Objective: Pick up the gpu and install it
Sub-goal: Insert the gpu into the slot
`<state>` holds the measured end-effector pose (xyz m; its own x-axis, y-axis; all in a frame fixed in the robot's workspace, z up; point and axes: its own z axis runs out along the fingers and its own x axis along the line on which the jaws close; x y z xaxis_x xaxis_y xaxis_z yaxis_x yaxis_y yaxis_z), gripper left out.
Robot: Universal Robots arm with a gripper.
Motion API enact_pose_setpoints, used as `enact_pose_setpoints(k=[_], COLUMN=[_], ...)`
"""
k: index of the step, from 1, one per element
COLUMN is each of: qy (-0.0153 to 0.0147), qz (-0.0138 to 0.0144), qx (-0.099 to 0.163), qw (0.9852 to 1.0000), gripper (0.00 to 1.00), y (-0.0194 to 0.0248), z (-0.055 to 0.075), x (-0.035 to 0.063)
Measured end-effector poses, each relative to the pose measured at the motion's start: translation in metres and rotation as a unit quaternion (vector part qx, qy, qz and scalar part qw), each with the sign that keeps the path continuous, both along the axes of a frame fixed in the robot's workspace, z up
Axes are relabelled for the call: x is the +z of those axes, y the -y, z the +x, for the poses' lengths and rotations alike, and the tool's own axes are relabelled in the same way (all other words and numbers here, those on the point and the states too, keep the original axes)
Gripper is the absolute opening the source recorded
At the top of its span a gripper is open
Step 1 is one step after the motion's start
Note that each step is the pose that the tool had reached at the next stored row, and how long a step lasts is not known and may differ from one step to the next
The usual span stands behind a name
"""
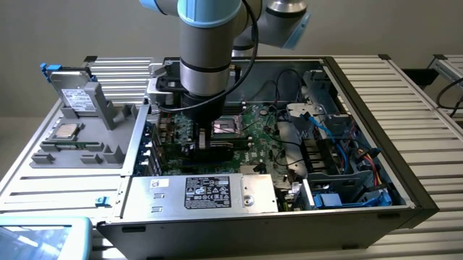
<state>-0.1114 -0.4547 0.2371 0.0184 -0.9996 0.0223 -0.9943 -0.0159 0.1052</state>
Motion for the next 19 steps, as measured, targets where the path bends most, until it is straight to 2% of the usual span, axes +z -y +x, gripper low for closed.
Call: enact_pose_setpoints(k=[19], qy=[0.0009], qz=[0.0002], qx=[-0.002], qw=[1.0], gripper=[0.28], y=[0.0006], z=[-0.0006], x=[-0.0011])
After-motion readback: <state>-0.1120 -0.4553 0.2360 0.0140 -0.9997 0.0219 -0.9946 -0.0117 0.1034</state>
